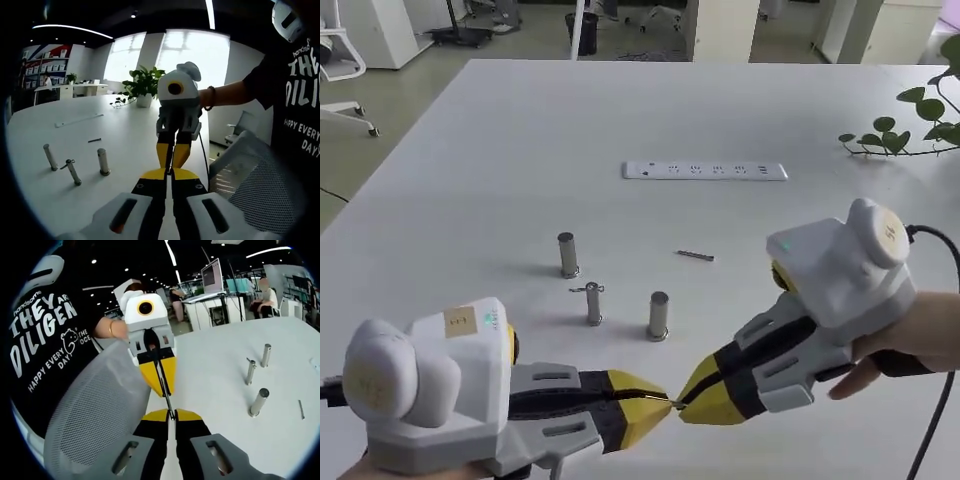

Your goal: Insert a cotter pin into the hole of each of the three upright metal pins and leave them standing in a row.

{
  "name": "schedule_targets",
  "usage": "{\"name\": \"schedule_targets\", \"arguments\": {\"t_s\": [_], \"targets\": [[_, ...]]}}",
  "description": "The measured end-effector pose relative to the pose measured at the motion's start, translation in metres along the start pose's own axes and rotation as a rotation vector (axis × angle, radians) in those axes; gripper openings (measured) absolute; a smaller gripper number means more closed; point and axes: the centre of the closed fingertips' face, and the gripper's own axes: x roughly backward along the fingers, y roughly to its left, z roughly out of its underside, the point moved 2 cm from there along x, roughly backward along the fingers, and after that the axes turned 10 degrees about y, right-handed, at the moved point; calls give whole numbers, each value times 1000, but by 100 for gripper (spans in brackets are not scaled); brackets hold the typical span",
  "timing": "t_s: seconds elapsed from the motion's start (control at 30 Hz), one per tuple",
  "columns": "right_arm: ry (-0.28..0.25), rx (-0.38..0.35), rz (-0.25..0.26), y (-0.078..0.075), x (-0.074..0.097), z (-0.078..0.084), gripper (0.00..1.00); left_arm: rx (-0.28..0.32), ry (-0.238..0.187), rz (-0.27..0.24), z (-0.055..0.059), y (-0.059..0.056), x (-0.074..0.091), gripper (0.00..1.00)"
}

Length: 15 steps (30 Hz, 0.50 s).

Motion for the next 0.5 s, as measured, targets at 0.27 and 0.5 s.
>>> {"name": "schedule_targets", "arguments": {"t_s": [0.27, 0.5], "targets": [[66, 70, 63, -4, 2, -3, 0, -36, -4, -48, -3, 5, -1, 3], [99, 106, 116, -12, 4, -5, 0, -34, -3, -106, -5, 15, -2, 5]]}}
